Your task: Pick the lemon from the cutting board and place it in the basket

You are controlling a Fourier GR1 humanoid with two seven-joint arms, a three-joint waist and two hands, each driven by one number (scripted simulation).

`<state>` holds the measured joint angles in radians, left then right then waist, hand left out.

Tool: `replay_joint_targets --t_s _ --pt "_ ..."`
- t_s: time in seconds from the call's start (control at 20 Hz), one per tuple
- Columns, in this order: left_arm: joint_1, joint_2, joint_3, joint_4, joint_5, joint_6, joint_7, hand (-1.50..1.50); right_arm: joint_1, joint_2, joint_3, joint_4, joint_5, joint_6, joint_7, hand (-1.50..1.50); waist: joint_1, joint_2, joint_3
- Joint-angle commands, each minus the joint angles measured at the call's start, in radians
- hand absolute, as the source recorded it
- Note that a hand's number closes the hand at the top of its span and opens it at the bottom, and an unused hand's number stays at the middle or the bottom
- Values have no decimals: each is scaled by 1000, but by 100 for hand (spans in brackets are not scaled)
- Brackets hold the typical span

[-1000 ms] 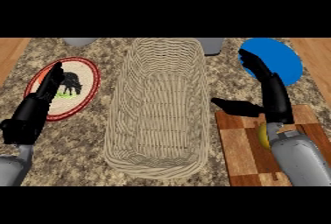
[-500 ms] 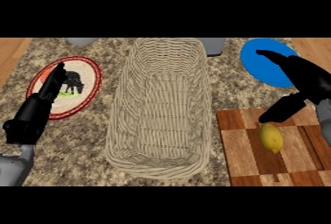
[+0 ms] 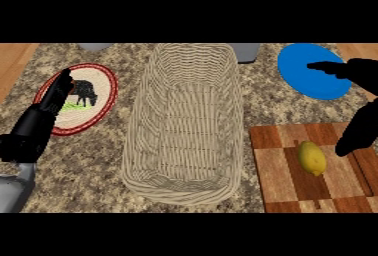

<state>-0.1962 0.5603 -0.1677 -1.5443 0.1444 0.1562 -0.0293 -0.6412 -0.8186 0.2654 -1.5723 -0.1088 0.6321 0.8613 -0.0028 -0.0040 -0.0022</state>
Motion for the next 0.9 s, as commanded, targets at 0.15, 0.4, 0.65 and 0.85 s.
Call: replay_joint_targets --t_s 0.15,0.4,0.65,0.85 --pt "-21 -29 41 35 -21 -36 -10 0 29 15 -9 54 27 96 40 -150 6 4 2" --pt "-56 -80 24 44 -74 -24 8 0 61 49 24 79 125 128 -39 -150 7 6 2" --pt "19 -83 58 38 -72 -68 -46 0 160 55 18 71 177 150 -69 -150 6 4 2" --pt "8 -87 80 -16 -85 -73 6 0 185 117 49 109 273 134 -96 -150 8 4 2"
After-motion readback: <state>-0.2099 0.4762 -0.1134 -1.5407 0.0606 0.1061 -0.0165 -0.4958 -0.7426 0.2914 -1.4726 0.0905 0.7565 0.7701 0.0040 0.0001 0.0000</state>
